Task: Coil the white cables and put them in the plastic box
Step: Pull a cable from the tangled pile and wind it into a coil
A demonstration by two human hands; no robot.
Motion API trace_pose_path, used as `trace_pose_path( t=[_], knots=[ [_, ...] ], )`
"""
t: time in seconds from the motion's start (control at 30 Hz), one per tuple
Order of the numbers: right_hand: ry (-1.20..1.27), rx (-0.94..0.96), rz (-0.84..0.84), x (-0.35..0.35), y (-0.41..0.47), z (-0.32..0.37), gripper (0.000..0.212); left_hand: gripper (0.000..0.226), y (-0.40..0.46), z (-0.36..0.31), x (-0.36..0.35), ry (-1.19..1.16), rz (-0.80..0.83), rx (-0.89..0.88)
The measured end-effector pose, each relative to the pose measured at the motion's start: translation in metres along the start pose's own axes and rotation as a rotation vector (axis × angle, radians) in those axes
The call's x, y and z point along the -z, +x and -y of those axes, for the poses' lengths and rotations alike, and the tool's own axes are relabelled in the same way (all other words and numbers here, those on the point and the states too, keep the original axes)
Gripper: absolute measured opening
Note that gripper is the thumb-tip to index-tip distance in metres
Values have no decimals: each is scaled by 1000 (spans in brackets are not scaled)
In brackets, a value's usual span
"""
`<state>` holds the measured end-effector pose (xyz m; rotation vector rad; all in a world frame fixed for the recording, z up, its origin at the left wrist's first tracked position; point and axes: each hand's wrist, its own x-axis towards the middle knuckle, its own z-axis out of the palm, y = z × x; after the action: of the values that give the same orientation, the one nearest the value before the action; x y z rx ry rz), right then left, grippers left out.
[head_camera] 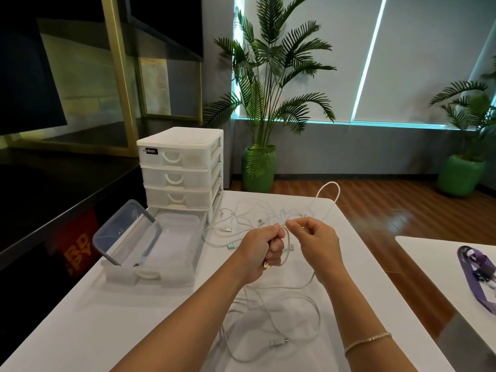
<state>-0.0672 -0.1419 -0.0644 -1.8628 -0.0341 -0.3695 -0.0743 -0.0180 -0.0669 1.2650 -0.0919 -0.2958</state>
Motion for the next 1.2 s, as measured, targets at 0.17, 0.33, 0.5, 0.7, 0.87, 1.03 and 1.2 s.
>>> trace_pose_path(
  t=[0.17,0.33,0.5,0.7,0.87,1.03,1.2],
  knots=[
    [-7,-6,-3,-8,3,-8,15,33,6,4,4,-119,-2,39],
    [-17,19,-33,-14,5,-13,16,33,9,6,6,-190,33,102],
    [-20,37,1,-16,7,-18,13,34,11,17,11,-152,25,134],
    [-19,35,18,-17,6,-24,12,37,14,15,16,-168,-19,26],
    [-10,25,59,-21,2,-24,18,36,16,11,22,-377,0,-59],
    [-85,44,108,-25,-1,-20,26,33,14,3,26,-558,23,-164],
    [-266,78,172,-28,-8,-20,29,31,9,-4,30,-541,-2,-253]
  ],
)
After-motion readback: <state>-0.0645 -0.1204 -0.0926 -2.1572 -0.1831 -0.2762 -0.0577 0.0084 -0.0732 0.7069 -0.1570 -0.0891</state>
